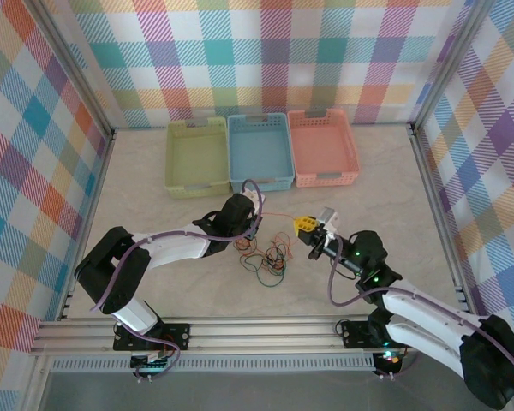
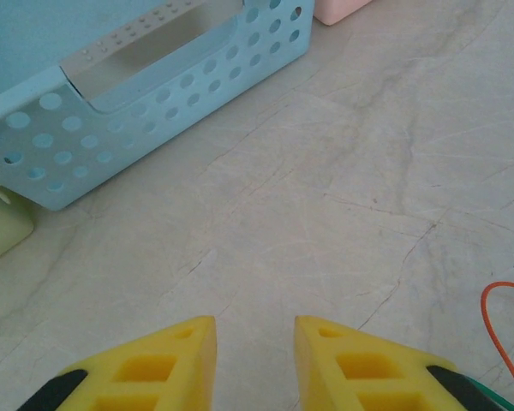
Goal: Untangle the cables
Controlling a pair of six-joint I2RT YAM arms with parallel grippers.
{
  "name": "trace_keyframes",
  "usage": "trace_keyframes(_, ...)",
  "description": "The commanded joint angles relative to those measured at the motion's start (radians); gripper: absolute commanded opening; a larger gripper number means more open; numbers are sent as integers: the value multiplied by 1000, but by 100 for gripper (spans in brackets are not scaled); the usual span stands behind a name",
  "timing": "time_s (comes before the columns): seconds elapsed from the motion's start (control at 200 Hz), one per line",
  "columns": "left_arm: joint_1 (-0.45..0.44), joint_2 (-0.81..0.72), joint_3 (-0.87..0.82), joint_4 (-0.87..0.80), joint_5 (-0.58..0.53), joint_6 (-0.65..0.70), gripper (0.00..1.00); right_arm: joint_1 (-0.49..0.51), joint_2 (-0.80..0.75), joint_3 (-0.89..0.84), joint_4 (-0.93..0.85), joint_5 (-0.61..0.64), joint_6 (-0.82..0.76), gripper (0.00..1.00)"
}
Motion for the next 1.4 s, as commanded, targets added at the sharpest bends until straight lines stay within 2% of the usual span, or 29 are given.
trace_keyframes(0.0,-2,-3,-21,24,-24,-23,30,5,-46,-22,15,128,-6,0)
trace_keyframes(0.355,0,-8,-30,23,-28,-30,29,3,-110,-39,-38,409,43,0)
trace_keyframes(0.82,5,-12,-33,19,-34,-37,29,-52,-98,-41,-91,614,183,0)
trace_keyframes(1.095,6,-19,-40,24,-35,-43,28,-75,-68,-23,-132,569,204,0)
trace_keyframes(1.25,6,-27,-44,34,-24,-44,28,-77,-21,9,-133,416,153,0)
trace_keyframes(1.395,6,-72,-41,19,18,-55,42,-77,17,27,-114,288,129,0)
